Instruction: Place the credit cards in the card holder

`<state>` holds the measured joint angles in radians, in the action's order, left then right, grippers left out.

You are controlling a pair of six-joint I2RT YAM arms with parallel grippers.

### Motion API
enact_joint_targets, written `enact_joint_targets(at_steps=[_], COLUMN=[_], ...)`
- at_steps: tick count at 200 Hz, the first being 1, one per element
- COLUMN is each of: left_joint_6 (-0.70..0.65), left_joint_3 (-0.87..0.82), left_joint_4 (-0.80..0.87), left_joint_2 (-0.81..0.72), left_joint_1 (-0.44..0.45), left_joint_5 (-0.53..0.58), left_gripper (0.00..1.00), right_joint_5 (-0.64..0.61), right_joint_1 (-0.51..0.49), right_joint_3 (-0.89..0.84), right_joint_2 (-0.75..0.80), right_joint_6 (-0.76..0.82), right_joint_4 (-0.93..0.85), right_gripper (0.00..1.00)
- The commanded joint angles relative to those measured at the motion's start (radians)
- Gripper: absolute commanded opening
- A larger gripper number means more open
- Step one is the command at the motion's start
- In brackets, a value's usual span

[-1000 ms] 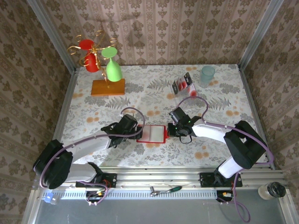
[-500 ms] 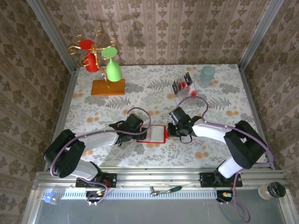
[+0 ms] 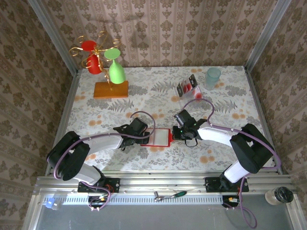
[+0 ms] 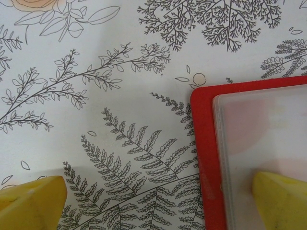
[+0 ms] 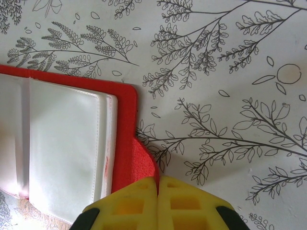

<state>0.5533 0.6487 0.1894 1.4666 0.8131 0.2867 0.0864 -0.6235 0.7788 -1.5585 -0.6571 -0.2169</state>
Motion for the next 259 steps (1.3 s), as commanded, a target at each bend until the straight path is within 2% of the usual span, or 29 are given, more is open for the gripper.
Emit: enact_joint_targets(at_steps=[1, 40, 72, 116, 153, 187, 224, 259], left_joint_6=[0.009, 0.027, 0.040, 0.060, 0.053, 0.041, 0.031, 0.016], left_joint_3=[-0.009, 0.013, 0.054, 0.083, 0.099, 0.082, 0.065, 0.063], left_joint_4=[0.066, 0.072, 0.091, 0.091, 0.106, 0.102, 0.090, 0.087], left_joint_2=[-0.007, -0.091, -0.135, -0.182, -0.193, -0.210, -0.225, -0.209], left_joint_1=[0.002, 0.005, 0.004, -0.003, -0.009, -0.049, -0.108, -0.124], left_joint_5=[0.025, -0.035, -0.071, -0.120, -0.150, -0.198, -0.243, -0.269], left_gripper=[1.00, 1.00, 1.00, 1.00, 1.00, 1.00, 1.00, 1.00], right_joint_5=[0.000, 0.016, 0.017, -0.031, -0.074, -0.117, -0.215, -0.340], right_joint_1=[0.010, 0.029, 0.079, 0.149, 0.193, 0.207, 0.208, 0.212], right_joint_3=[-0.006, 0.041, 0.141, 0.366, 0.594, 0.799, 1.037, 1.257], right_joint_2=[0.022, 0.097, 0.150, 0.065, -0.111, -0.287, -0.473, -0.643], right_joint_6=[0.009, 0.030, 0.077, 0.158, 0.214, 0.248, 0.307, 0.365], right_joint_4=[-0.032, -0.114, -0.220, -0.358, -0.426, -0.488, -0.584, -0.685], right_gripper=[0.06, 0.33, 0.40, 0.41, 0.41, 0.40, 0.37, 0.36])
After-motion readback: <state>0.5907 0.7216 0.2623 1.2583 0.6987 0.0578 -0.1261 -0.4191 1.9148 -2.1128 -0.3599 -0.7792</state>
